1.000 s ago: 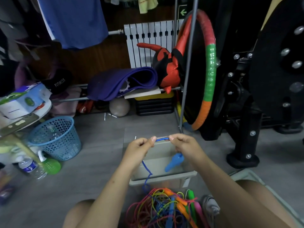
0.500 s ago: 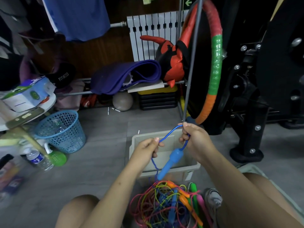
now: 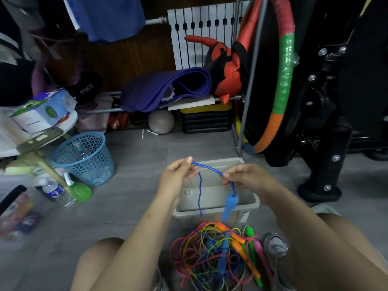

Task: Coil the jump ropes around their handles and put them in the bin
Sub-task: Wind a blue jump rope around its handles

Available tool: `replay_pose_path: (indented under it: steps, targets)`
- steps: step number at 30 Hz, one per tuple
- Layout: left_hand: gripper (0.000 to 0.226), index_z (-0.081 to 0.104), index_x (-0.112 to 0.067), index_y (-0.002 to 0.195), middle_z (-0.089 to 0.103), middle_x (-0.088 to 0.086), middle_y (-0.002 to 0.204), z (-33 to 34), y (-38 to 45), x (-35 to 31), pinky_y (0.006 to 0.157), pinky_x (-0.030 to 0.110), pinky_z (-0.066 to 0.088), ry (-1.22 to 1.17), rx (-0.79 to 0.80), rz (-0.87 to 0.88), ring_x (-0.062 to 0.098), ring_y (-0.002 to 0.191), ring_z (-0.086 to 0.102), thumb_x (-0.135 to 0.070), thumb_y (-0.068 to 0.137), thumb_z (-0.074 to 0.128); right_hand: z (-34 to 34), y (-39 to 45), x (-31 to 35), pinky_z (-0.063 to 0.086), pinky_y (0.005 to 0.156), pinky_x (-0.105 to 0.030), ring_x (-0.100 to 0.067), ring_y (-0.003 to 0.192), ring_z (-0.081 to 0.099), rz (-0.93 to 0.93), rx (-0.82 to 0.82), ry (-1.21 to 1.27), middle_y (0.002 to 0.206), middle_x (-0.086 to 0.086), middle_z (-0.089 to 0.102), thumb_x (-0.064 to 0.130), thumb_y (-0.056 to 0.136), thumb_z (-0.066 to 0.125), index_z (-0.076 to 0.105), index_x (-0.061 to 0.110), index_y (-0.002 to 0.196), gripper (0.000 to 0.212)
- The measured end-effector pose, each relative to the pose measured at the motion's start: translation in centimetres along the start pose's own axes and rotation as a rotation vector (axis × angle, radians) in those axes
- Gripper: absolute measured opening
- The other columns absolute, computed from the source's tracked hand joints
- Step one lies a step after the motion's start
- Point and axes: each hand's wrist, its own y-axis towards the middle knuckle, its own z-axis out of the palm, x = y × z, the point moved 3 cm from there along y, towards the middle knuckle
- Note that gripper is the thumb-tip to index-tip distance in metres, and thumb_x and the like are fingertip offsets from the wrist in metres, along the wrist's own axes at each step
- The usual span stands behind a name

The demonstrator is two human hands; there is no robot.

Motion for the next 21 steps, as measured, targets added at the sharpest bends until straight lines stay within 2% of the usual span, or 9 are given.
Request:
replay_pose_path:
  steps: [3,5,8,10,12,13,15,18,21]
  targets:
    - [0.013,0.061,-0.002,0.092,0.067,0.009,0.074,0.5,-0.3,-0.7,0.075,0.025,0.058,-0.161,0.047,-0.021,0.013,0.066,0.07,0.005,0.092,0.051,0.1,0.2,-0.5,0.047,0.091,-0.033,-0.017,0.078,0.066,0.022,0.061,-0.089,0.076,-0.001,0.071,0.007,0.088,0.062,0.068,0.015,0.078,0.014]
    - [0.018,0.06,-0.001,0.102,0.064,0.009,0.075,0.8,-0.3,-0.9,0.068,0.024,0.059,-0.151,0.074,-0.013,0.01,0.061,0.068,0.009,0.091,0.049,0.4,0.3,-0.6,0.045,0.095,-0.036,-0.02,0.085,0.067,0.023,0.075,-0.067,0.081,-0.002,0.072,0.004,0.088,0.06,0.068,0.017,0.083,0.016]
    - [0.027,0.058,-0.005,0.114,0.063,0.008,0.084,1.3,-0.8,-0.9,0.059,0.017,0.053,0.042,0.166,-0.01,0.006,0.058,0.064,0.008,0.091,0.05,0.7,0.3,-0.1,0.046,0.087,-0.025,-0.015,0.098,0.063,-0.082,0.012,-0.021,0.103,-0.002,0.068,0.008,0.091,0.058,0.065,0.022,0.1,0.018]
    - [0.026,0.06,-0.005,0.113,0.068,0.005,0.084,1.7,-1.0,-0.6,0.055,0.014,0.046,0.149,0.268,-0.018,0.005,0.058,0.061,0.007,0.091,0.051,1.1,0.4,0.5,0.041,0.085,-0.009,-0.004,0.106,0.057,-0.206,0.008,-0.088,0.116,0.006,0.06,0.011,0.095,0.052,0.059,0.023,0.118,0.027]
    - [0.025,0.063,-0.01,0.105,0.071,0.0,0.079,1.9,-1.2,-0.5,0.054,0.014,0.041,0.206,0.352,-0.001,0.004,0.057,0.058,0.006,0.091,0.05,1.9,0.6,0.7,0.037,0.084,0.0,0.007,0.106,0.051,-0.247,0.073,-0.096,0.116,0.014,0.057,0.013,0.099,0.044,0.052,0.022,0.127,0.031]
    - [0.025,0.064,-0.011,0.104,0.071,-0.002,0.077,1.9,-1.2,-0.6,0.054,0.014,0.039,0.215,0.359,0.01,0.003,0.057,0.055,0.006,0.092,0.05,2.2,0.6,0.7,0.036,0.082,0.001,0.01,0.103,0.05,-0.23,0.098,-0.101,0.112,0.015,0.058,0.016,0.1,0.041,0.054,0.022,0.124,0.028]
    - [0.024,0.064,-0.007,0.106,0.069,-0.002,0.073,1.6,-0.9,-0.9,0.053,0.014,0.036,0.18,0.294,0.023,0.002,0.054,0.05,0.005,0.093,0.048,2.6,0.7,0.5,0.037,0.077,-0.002,0.004,0.09,0.056,-0.201,0.109,-0.137,0.093,0.009,0.065,0.02,0.101,0.038,0.062,0.018,0.106,0.024]
    - [0.026,0.064,-0.006,0.1,0.064,0.004,0.071,0.7,-0.2,-1.1,0.049,0.014,0.03,0.05,0.121,0.021,0.004,0.051,0.04,0.007,0.094,0.042,2.1,1.3,-0.1,0.041,0.063,-0.012,-0.004,0.059,0.053,-0.177,0.02,-0.198,0.062,-0.002,0.055,0.019,0.1,0.041,0.062,0.013,0.075,0.033]
    - [0.027,0.064,-0.009,0.091,0.062,0.004,0.064,-0.2,0.3,-1.1,0.044,0.013,0.027,-0.067,-0.016,-0.029,0.003,0.045,0.037,0.005,0.094,0.041,0.6,1.5,-0.3,0.04,0.053,-0.015,-0.005,0.046,0.047,-0.043,0.053,-0.27,0.056,-0.004,0.047,0.019,0.098,0.046,0.058,0.011,0.063,0.038]
